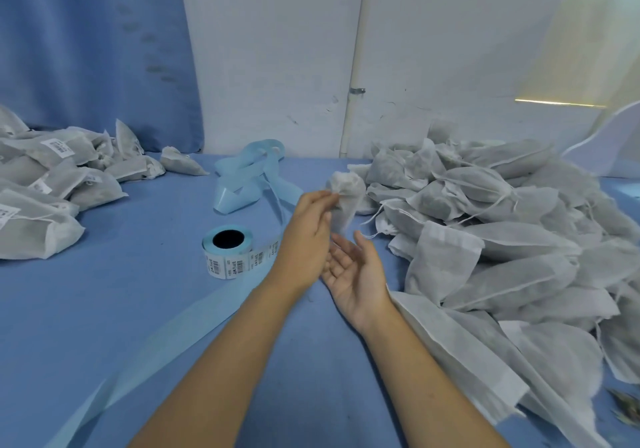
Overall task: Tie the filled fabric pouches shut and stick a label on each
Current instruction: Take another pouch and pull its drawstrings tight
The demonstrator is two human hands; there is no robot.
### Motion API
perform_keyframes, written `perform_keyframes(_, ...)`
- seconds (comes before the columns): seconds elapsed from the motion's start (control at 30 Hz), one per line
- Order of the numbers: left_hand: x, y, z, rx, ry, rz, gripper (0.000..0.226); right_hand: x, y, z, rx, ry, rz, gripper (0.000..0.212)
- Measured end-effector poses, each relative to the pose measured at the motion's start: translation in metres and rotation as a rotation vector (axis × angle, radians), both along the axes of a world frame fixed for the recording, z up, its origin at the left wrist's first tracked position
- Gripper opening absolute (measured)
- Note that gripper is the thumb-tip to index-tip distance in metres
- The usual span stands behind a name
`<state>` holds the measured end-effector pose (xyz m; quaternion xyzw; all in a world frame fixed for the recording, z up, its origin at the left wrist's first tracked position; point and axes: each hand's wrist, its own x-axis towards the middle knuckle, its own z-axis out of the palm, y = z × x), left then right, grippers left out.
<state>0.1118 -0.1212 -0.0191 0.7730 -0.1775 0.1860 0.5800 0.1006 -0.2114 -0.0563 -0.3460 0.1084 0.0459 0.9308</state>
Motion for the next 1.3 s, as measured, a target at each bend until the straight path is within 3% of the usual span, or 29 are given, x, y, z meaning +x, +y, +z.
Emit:
perform_keyframes(0.17,-0.025,0.026,-0.033,0.026,0.005,0.010,0.036,0.000,0.001,0.007,-0.178,0.040,0.010,0.063)
perform_keyframes(0.27,-0.030,0.031,-0.034,0.089,0.010,0.031,0.033,-0.002,0.002,0.011,-0.314,0.079,0.054,0.063)
perform_keyframes(0.37,-0.033,0.037,-0.036,0.275,-0.048,0.060,0.031,-0.004,-0.001,0.017,-0.398,0.111,0.118,0.060)
perform_keyframes(0.53,-0.042,0.045,-0.043,0.484,-0.082,0.083,0.016,-0.003,-0.008,0.021,-0.536,0.142,0.244,0.073)
perform_keyframes(0.63,-0.048,0.042,-0.042,0.506,-0.113,0.044,0.019,-0.005,-0.007,0.022,-0.566,0.109,0.310,0.050)
perform_keyframes(0.7,-0.049,0.040,-0.044,0.504,-0.084,0.044,0.022,-0.007,-0.006,0.020,-0.513,0.077,0.329,0.025)
perform_keyframes(0.77,-0.050,0.039,-0.046,0.484,-0.029,0.123,0.019,-0.006,-0.004,0.017,-0.448,0.043,0.273,0.014)
perform_keyframes(0.97,-0.056,0.037,-0.036,0.266,0.055,0.443,0.013,-0.005,0.001,0.013,-0.374,-0.053,0.044,0.005)
perform_keyframes(1.17,-0.049,0.025,-0.023,-0.531,0.637,0.048,0.015,-0.009,0.006,0.009,-0.378,-0.083,0.007,0.010)
perform_keyframes(1.23,-0.048,0.026,-0.023,-0.617,0.740,-0.106,0.023,-0.009,0.007,0.009,-0.400,-0.086,0.026,0.010)
perform_keyframes(1.3,-0.048,0.027,-0.026,-0.585,0.760,-0.141,0.022,-0.010,0.008,0.009,-0.391,-0.074,0.078,0.010)
